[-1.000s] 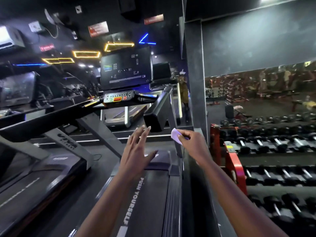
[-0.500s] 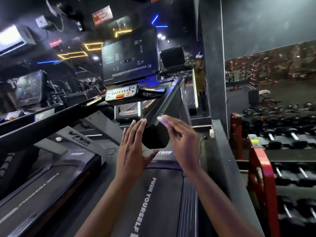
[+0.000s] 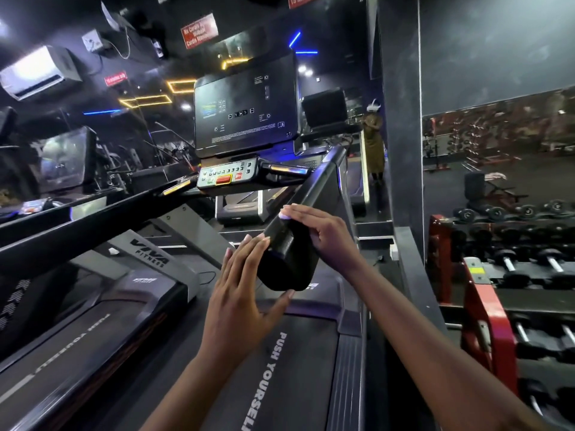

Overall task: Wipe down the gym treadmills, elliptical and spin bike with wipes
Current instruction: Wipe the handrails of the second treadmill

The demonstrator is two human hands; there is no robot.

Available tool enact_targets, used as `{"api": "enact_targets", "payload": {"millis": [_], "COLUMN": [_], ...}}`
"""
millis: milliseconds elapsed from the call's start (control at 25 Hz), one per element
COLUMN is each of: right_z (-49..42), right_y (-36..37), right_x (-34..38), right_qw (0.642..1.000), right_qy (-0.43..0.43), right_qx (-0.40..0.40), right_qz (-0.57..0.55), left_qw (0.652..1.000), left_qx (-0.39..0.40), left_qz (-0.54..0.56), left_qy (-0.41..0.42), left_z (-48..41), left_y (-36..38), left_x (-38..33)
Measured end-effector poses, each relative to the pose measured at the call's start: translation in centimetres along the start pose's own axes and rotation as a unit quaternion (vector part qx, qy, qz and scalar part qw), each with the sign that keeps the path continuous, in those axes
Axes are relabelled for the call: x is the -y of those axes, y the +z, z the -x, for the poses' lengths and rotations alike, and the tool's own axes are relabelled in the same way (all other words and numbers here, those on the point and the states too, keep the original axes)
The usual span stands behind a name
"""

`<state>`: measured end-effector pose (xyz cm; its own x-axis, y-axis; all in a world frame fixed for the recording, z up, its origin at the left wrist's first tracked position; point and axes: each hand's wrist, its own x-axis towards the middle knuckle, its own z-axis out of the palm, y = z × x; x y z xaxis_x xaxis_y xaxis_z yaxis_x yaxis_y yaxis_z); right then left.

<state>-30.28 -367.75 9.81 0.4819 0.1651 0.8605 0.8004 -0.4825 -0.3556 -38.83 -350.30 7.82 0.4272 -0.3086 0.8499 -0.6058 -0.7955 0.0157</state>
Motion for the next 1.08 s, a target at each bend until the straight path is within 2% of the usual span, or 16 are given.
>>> {"api": "enact_targets", "payload": {"millis": [120, 200, 240, 320, 400, 480, 560, 680, 760, 880, 960, 1080], "right_z": [-1.7, -1.6, -0.9, 1.1, 1.9, 1.1, 0.7, 2.8, 5.1, 7.2, 7.5, 7.4], "right_y": [-0.8, -1.1, -1.1, -0.6, 0.1, 0.6, 0.5, 1.2, 2.9, 5.8, 6.6, 6.8], "right_x": [-1.5, -0.8, 0.1, 2.2, 2.1, 0.2, -1.0, 0.2, 3.3, 6.1, 5.3, 2.5], "right_qw": [0.999, 0.999, 0.999, 0.997, 0.995, 0.998, 0.996, 0.970, 0.952, 0.944, 0.946, 0.941], "right_qy": [0.038, 0.038, 0.014, -0.066, -0.095, -0.041, 0.031, 0.110, 0.124, 0.101, 0.090, 0.124], "right_qx": [0.010, -0.027, -0.046, -0.029, 0.002, -0.012, -0.073, -0.213, -0.270, -0.282, -0.266, -0.262], "right_qz": [0.012, 0.012, 0.002, -0.023, -0.032, -0.036, -0.027, -0.033, -0.082, -0.140, -0.160, -0.174], "left_qw": [1.000, 1.000, 1.000, 0.999, 0.997, 0.988, 0.962, 0.886, 0.859, 0.871, 0.896, 0.917], "left_qx": [0.013, 0.023, 0.027, 0.033, 0.037, 0.056, 0.101, 0.159, 0.190, 0.190, 0.183, 0.177], "left_qz": [0.008, 0.003, 0.001, 0.009, 0.033, 0.073, 0.129, 0.232, 0.232, 0.203, 0.163, 0.127], "left_qy": [-0.010, -0.013, -0.013, -0.020, -0.055, -0.122, -0.219, -0.369, -0.414, -0.406, -0.371, -0.334], "left_z": [-0.1, 0.0, 0.0, -0.1, -0.5, -1.4, -3.5, -6.9, -8.3, -8.2, -8.1, -8.1], "left_y": [-0.4, -0.5, -0.6, -0.7, -1.0, -1.7, -2.5, -2.3, -1.5, -0.3, -0.2, -0.3], "left_x": [-0.2, -0.1, 0.0, -0.4, -1.1, -2.2, -2.8, -2.0, -1.3, -1.5, -1.9, -2.1]}}
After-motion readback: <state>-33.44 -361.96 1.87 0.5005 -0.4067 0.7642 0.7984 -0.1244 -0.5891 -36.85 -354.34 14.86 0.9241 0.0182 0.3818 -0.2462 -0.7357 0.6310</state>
